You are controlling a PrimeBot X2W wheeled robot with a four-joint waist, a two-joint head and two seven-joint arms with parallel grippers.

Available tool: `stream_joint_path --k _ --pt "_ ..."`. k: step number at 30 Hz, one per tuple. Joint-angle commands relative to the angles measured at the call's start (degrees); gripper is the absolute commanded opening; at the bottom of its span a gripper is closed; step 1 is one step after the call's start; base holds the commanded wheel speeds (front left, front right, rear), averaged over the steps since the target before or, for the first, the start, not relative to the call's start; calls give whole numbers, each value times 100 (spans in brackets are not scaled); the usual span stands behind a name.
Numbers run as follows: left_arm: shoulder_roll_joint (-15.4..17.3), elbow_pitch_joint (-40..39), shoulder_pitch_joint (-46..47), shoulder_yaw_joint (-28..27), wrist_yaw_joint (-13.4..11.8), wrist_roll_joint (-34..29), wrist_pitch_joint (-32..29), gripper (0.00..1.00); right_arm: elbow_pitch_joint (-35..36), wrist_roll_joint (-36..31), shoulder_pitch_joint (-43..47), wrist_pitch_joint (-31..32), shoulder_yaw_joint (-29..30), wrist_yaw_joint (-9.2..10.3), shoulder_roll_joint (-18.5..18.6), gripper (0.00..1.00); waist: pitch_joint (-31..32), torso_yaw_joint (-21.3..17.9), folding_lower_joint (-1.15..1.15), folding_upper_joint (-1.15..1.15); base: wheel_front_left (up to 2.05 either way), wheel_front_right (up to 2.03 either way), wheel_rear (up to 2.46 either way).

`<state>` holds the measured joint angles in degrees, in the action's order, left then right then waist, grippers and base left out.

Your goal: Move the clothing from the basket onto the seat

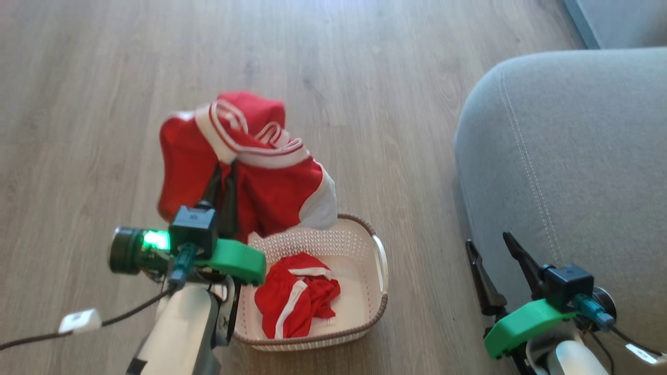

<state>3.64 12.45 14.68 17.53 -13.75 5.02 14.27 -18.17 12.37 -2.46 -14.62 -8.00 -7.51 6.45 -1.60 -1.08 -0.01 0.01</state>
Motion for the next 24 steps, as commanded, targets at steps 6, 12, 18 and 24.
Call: stream_joint_path --k 6,12,18,24 --pt "-49 -1198 156 -367 65 -79 73 0 196 -46 -44 -38 -107 2 -34 100 135 99 1 -1 0 0 0" --pt "-66 -1835 223 -459 80 -108 73 0 190 -88 3 -38 -120 2 -58 100 172 115 1 -1 0 0 0" --pt "-74 -2268 291 -170 349 -132 73 0 184 -105 45 -38 -124 2 -52 100 222 95 1 -1 0 0 0" --pt "-75 -2368 368 429 571 -117 73 0 197 -111 84 -38 -75 2 -25 100 248 79 1 -1 0 0 0"
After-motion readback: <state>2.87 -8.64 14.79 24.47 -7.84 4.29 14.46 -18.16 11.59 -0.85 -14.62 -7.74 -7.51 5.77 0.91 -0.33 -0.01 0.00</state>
